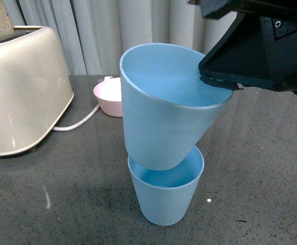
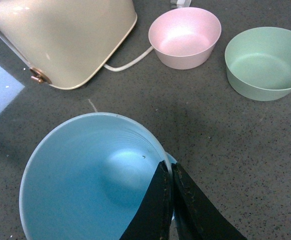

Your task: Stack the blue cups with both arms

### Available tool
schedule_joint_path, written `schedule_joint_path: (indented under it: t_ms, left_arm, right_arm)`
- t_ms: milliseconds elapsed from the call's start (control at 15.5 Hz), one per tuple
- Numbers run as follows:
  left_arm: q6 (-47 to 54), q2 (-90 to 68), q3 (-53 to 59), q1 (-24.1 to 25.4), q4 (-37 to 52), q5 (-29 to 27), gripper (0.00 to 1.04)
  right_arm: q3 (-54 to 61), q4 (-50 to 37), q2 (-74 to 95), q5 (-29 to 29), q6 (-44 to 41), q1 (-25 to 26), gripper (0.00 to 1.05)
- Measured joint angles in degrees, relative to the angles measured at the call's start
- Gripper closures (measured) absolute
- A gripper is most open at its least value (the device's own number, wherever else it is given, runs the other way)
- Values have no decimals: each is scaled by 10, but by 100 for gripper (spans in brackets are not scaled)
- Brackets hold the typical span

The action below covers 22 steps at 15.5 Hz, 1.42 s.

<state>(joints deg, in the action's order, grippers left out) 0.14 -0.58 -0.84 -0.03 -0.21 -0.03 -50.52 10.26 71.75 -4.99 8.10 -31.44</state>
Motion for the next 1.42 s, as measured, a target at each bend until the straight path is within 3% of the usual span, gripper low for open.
schedule_joint_path:
  t_ms: [453,582,841,1099,1358,1422]
  left_arm:
    - [0,0,0,0,0,0,7]
    - [0,0,0,0,0,0,7]
    - [0,0,0,0,0,0,7]
    - [0,0,0,0,0,0,7]
    - [0,0,0,0,0,0,7]
    - [0,0,0,0,0,0,7]
  right_arm:
    - [7,17,25,28,-2,-1,103]
    - [7,21,25,23,0,-1,88]
    - [-5,22,14,-3,18,5,45]
    - [-6,-40,-80,-29,60,85,4]
    - [122,-91,-234,-50,90,198,7]
    - [176,-180,-261,29,62,198,14]
